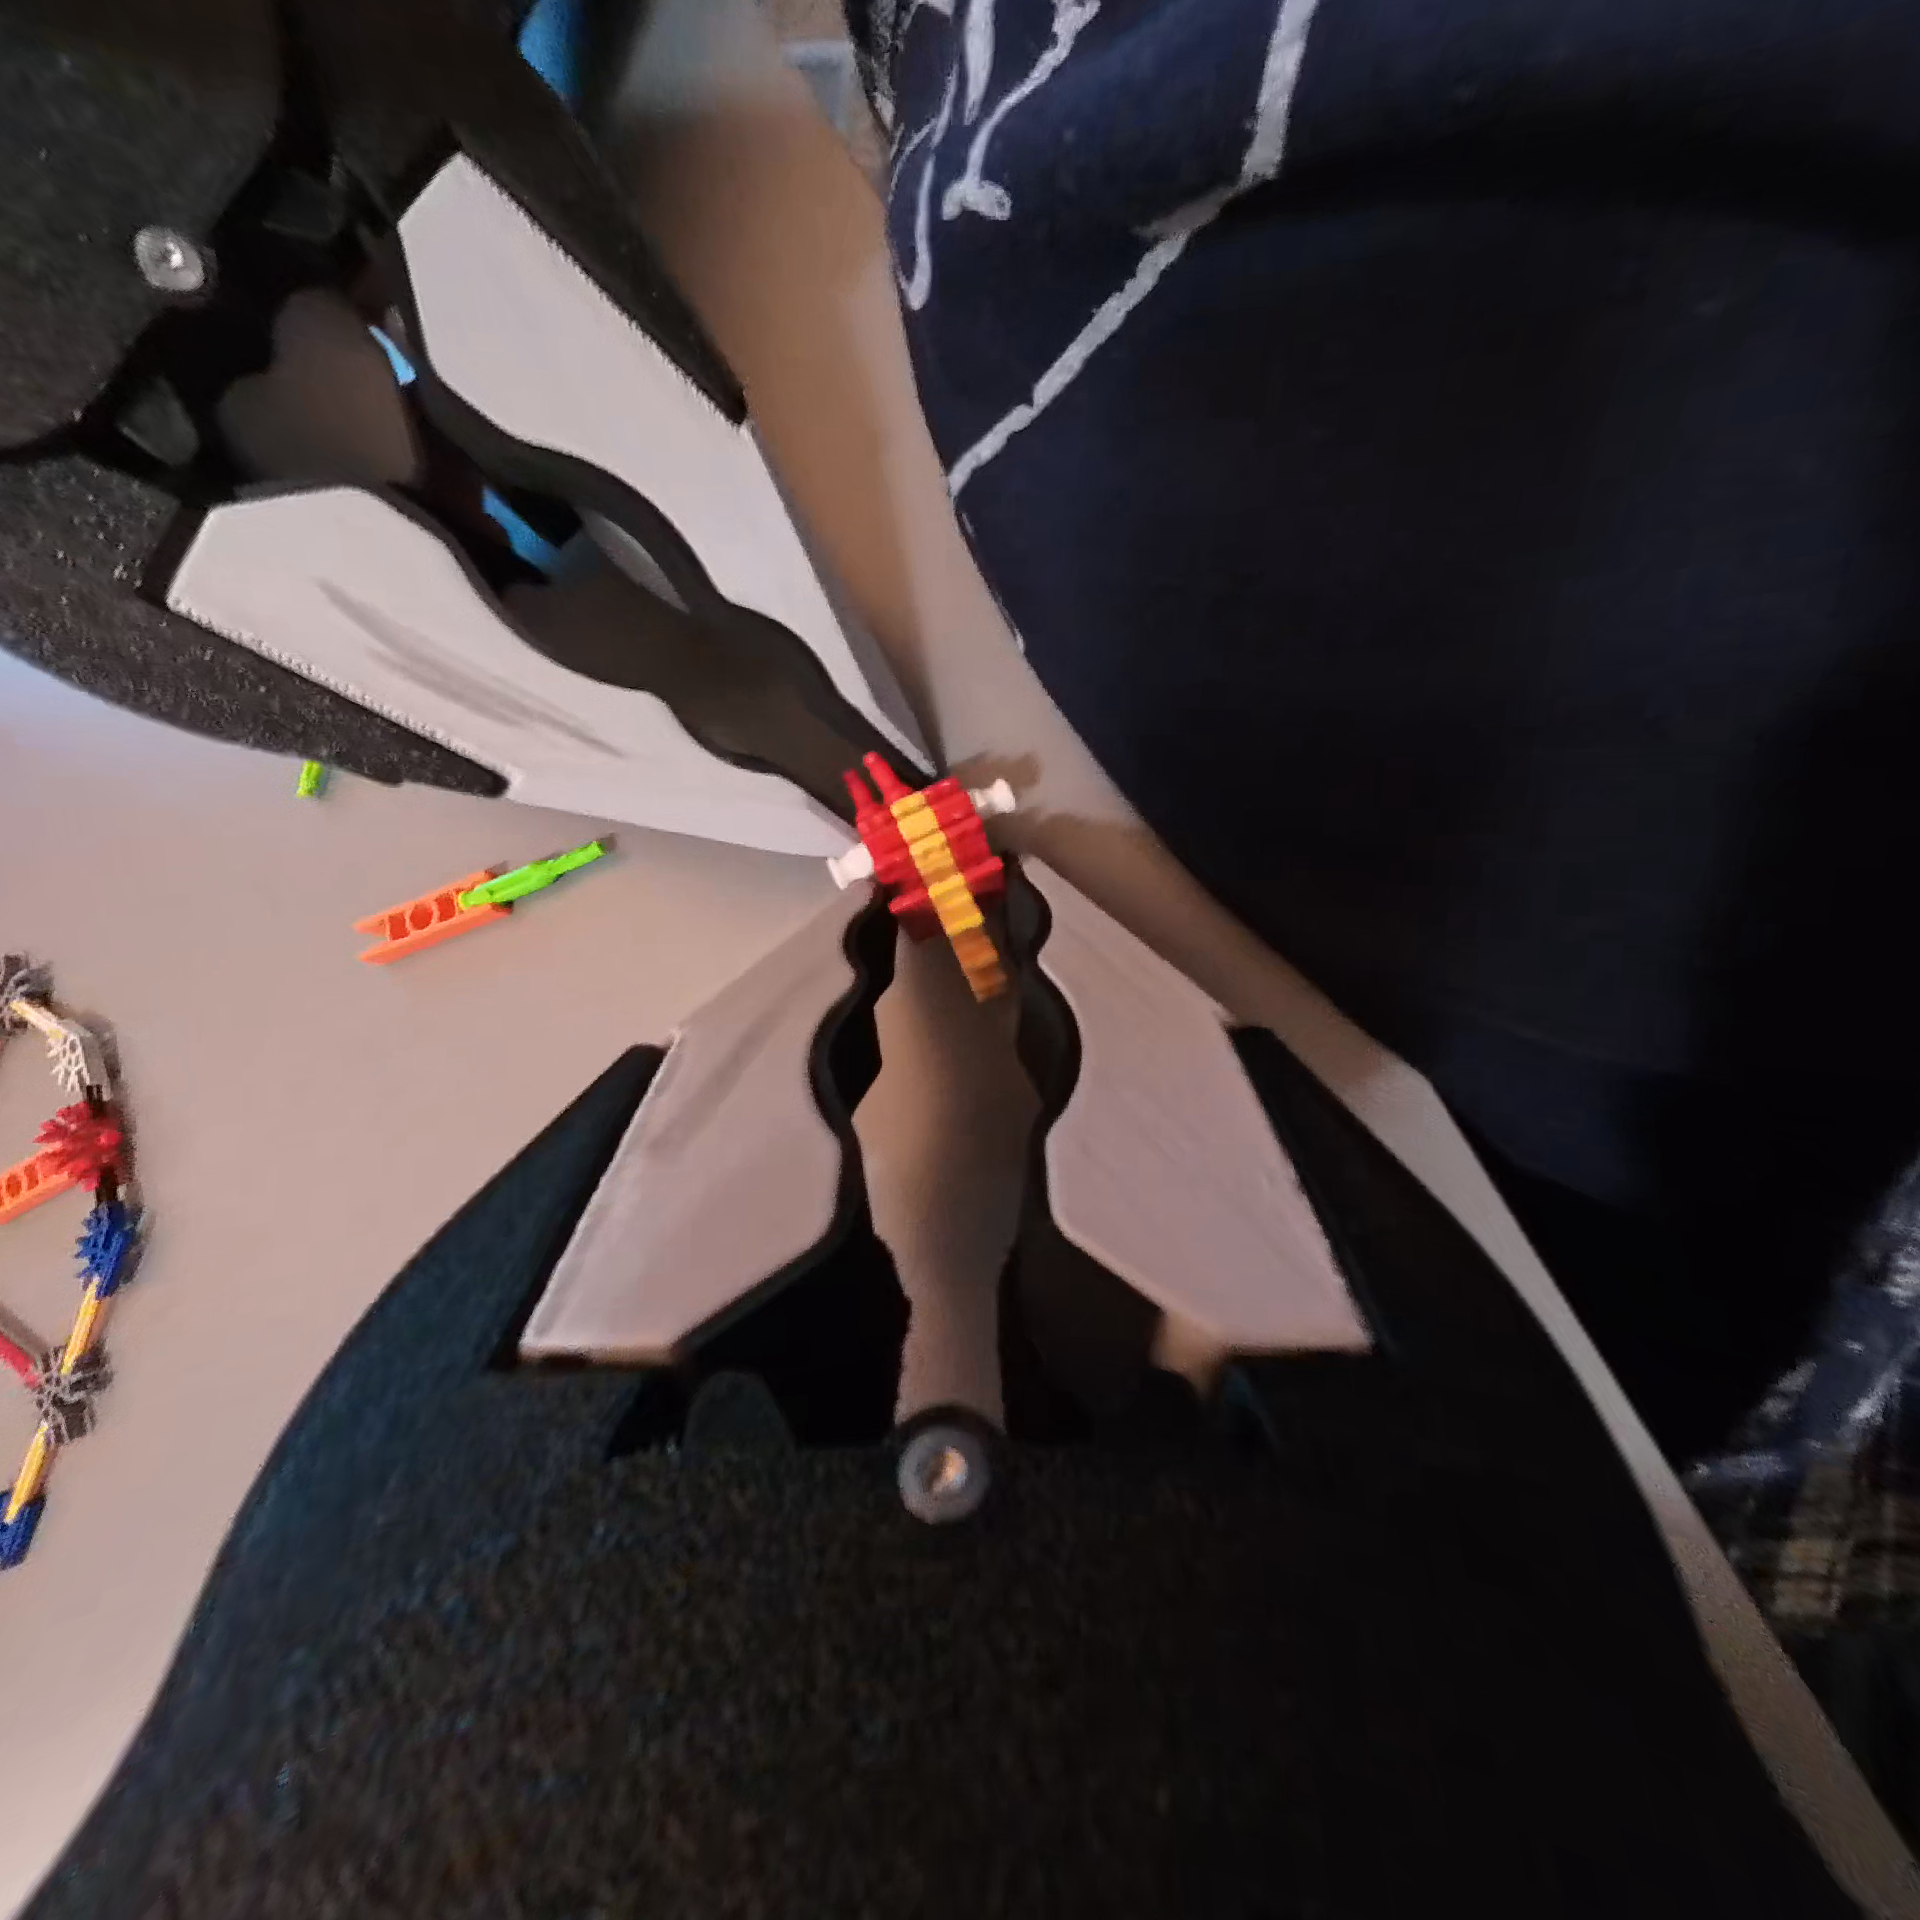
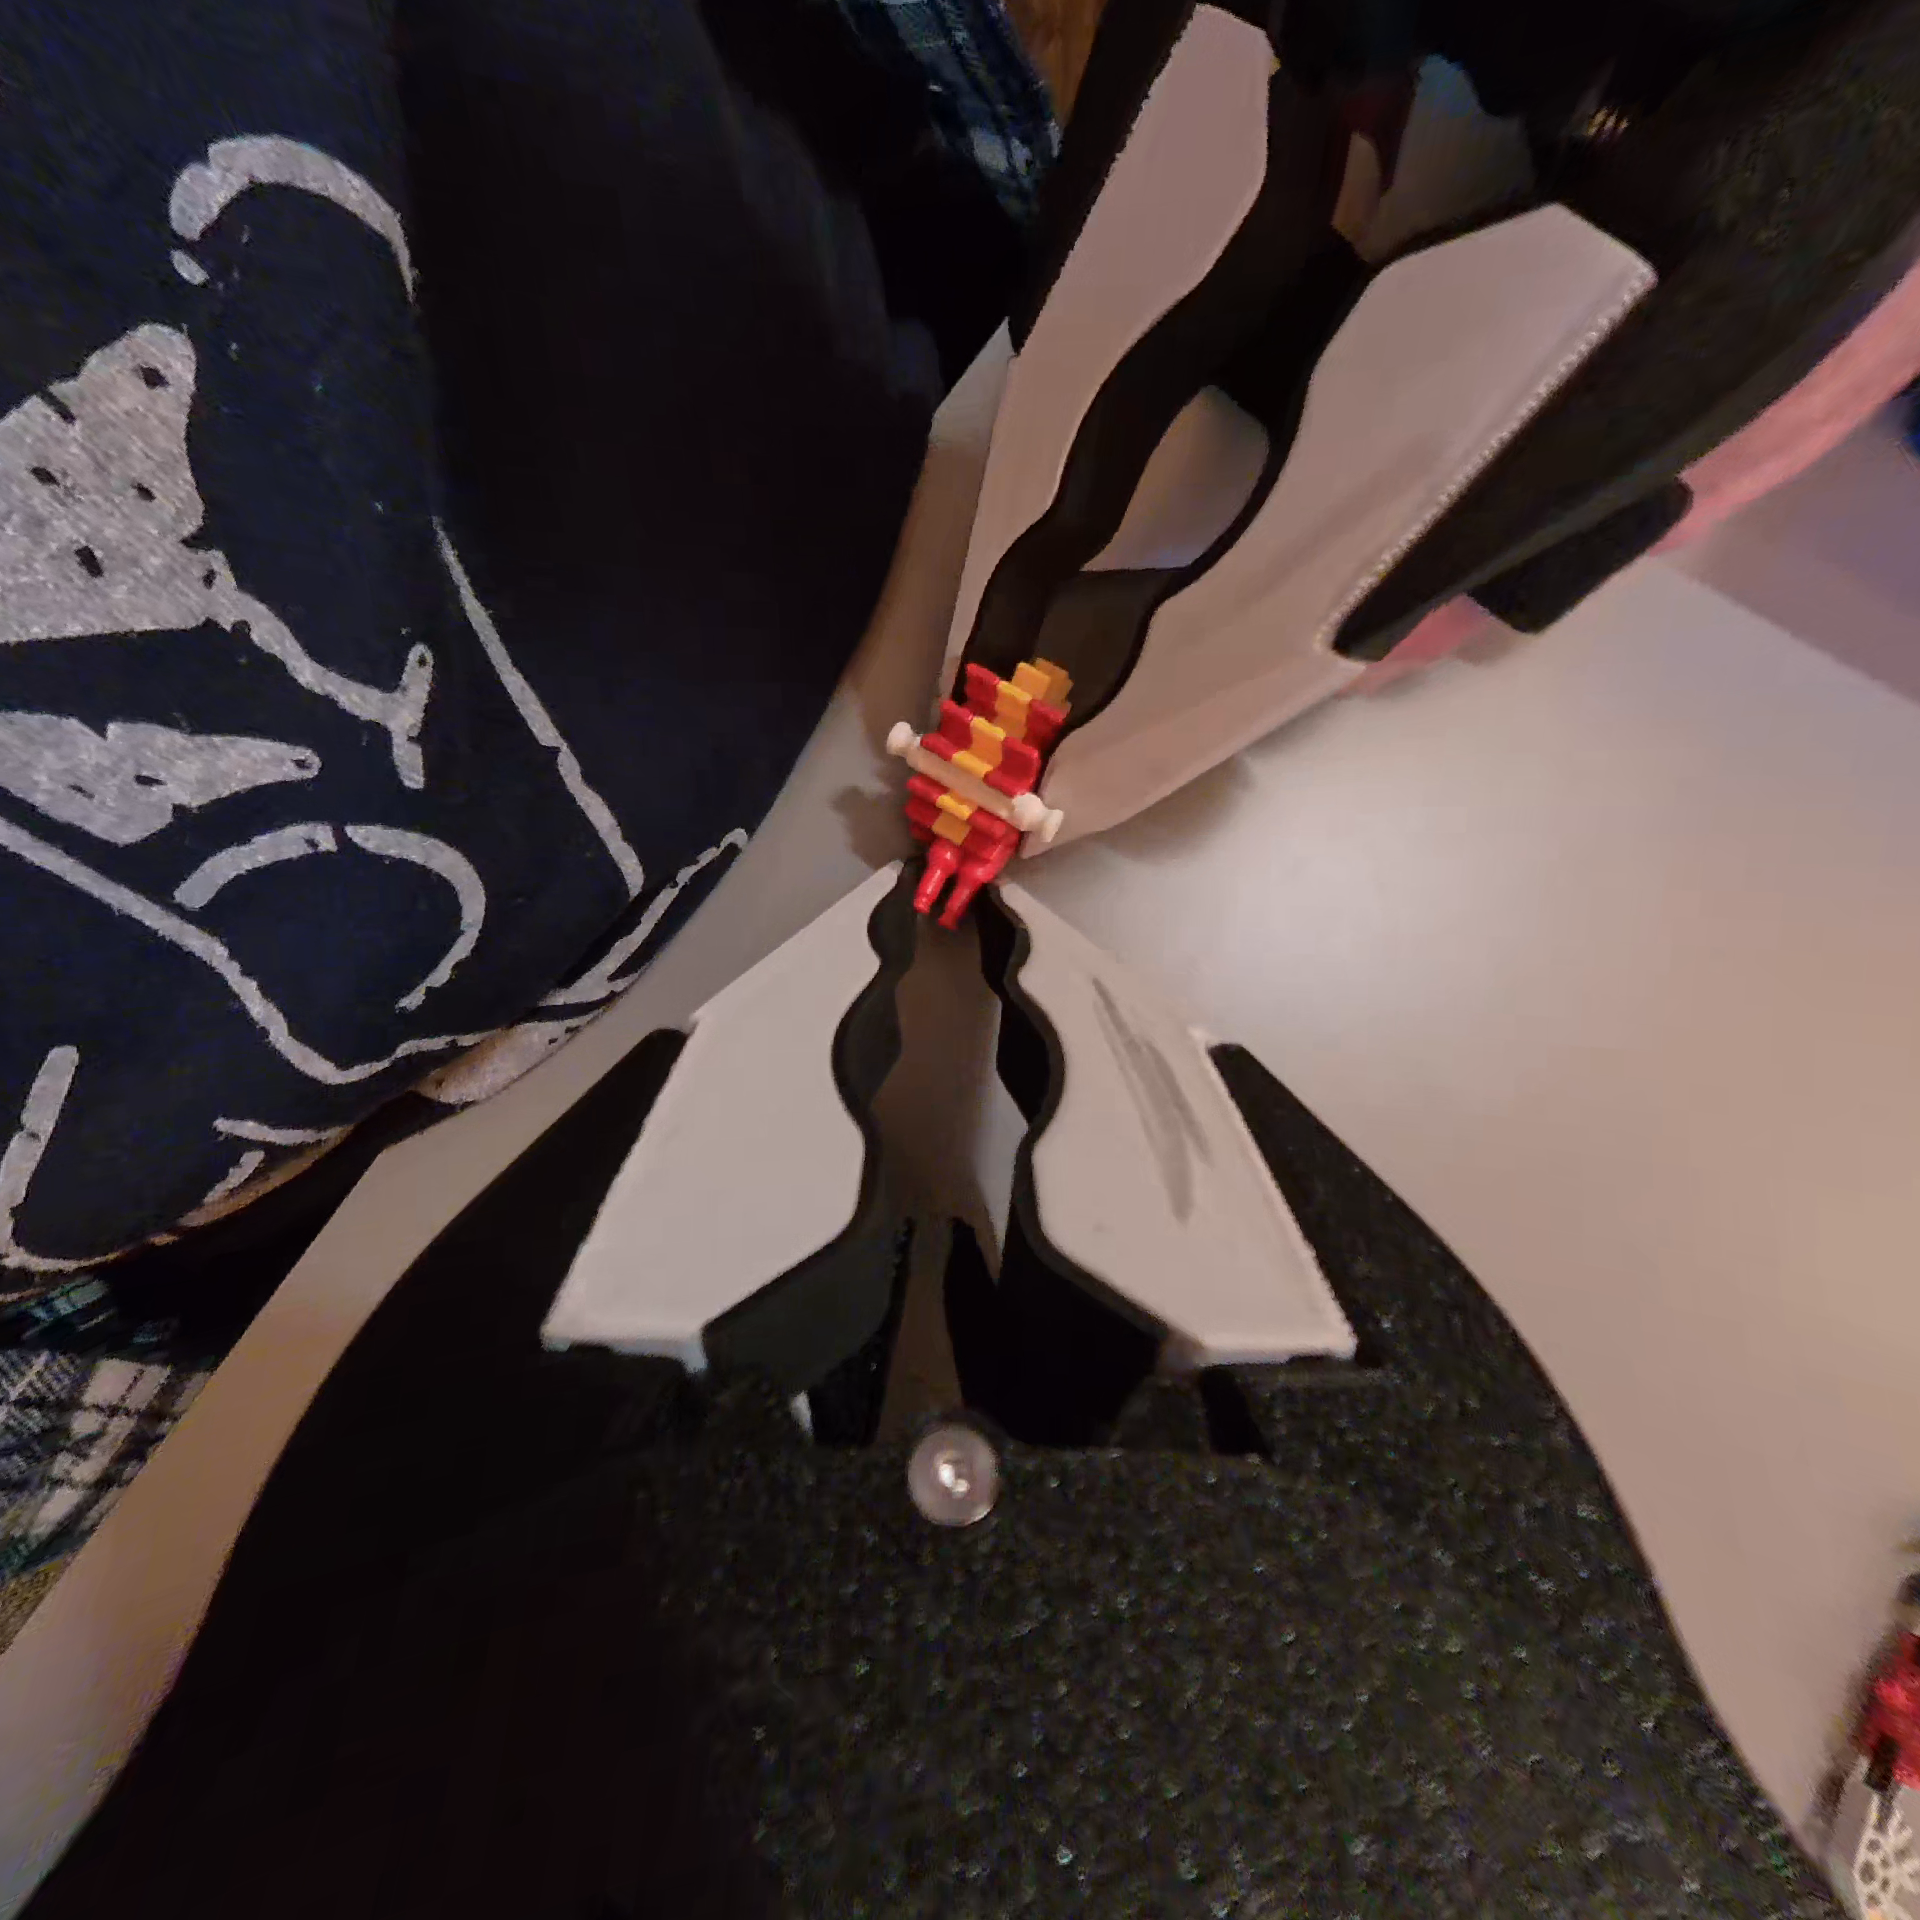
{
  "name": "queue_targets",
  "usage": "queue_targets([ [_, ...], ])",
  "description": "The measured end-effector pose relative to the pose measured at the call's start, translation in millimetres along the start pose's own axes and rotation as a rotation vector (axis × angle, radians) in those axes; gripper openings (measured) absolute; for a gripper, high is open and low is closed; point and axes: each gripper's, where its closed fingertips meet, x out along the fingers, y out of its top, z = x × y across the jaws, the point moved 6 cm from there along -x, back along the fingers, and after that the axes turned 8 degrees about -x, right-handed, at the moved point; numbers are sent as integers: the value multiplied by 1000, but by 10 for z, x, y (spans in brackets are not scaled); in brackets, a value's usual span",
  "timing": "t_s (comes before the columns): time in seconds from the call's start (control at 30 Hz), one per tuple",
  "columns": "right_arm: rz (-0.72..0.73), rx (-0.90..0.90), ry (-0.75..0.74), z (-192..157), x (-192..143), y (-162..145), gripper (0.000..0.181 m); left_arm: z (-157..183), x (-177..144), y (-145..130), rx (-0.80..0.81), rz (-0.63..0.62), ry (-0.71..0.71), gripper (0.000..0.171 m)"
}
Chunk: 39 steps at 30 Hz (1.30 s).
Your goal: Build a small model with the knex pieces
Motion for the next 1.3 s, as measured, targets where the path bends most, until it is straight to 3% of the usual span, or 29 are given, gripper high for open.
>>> queue_targets([
  [0.37, 12, -35, 129, 68, 3, 4, 8, -64, 26, 2, 36, -34, -133, 17],
  [0.5, -14, -18, 129, 73, -1, 8, 9, -85, 25, -16, -36, -35, -140, 20],
  [0.63, -36, 99, -24, 149, -68, -65, 8, -145, -25, -73, -132, -25, 17, 21],
  [0.87, -150, 127, -256, 63, -79, -6, 7, -33, -4, -44, -213, -38, 252, 25],
  [1.07, -195, 155, -415, 21, -44, 16, 7, 18, -3, -53, -225, -92, 449, 18],
  [1.2, -226, 159, -509, 16, -22, 25, 7, 20, -4, -66, -250, -98, 506, 18],
  [1.3, -201, 210, -536, 20, -22, 25, 9, 31, -14, -72, -169, -129, 561, 18],
])
